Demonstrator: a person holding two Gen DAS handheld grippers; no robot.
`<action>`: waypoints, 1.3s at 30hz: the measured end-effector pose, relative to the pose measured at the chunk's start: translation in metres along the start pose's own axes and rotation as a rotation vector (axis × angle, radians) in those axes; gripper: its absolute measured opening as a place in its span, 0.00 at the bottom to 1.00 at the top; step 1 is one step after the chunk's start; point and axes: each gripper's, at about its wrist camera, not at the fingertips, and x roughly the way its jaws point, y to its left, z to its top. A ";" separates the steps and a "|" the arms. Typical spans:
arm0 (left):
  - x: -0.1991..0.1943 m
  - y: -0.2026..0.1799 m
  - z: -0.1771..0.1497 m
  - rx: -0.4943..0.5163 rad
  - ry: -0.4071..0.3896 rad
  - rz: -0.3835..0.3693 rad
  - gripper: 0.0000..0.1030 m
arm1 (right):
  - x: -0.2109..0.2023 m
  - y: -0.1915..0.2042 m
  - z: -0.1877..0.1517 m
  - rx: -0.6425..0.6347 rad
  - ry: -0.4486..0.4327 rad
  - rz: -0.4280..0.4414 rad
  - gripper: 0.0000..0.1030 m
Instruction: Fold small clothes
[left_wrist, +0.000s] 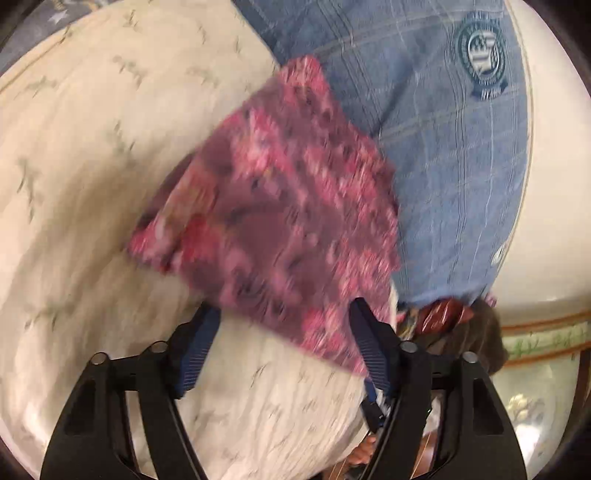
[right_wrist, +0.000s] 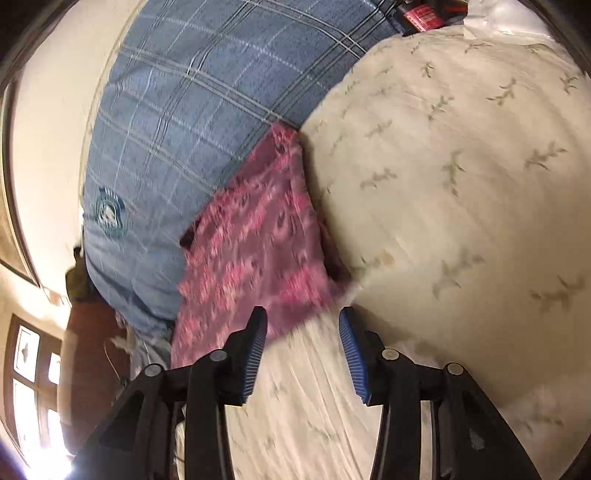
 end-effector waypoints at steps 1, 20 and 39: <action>0.005 -0.001 0.004 -0.021 -0.010 0.004 0.73 | 0.003 0.001 0.002 0.010 -0.022 0.000 0.43; -0.033 -0.042 -0.029 0.159 -0.264 0.217 0.04 | -0.032 0.050 0.006 -0.203 -0.052 0.117 0.04; -0.107 0.010 -0.105 0.299 -0.144 0.346 0.52 | -0.118 -0.027 -0.047 -0.127 -0.014 -0.136 0.18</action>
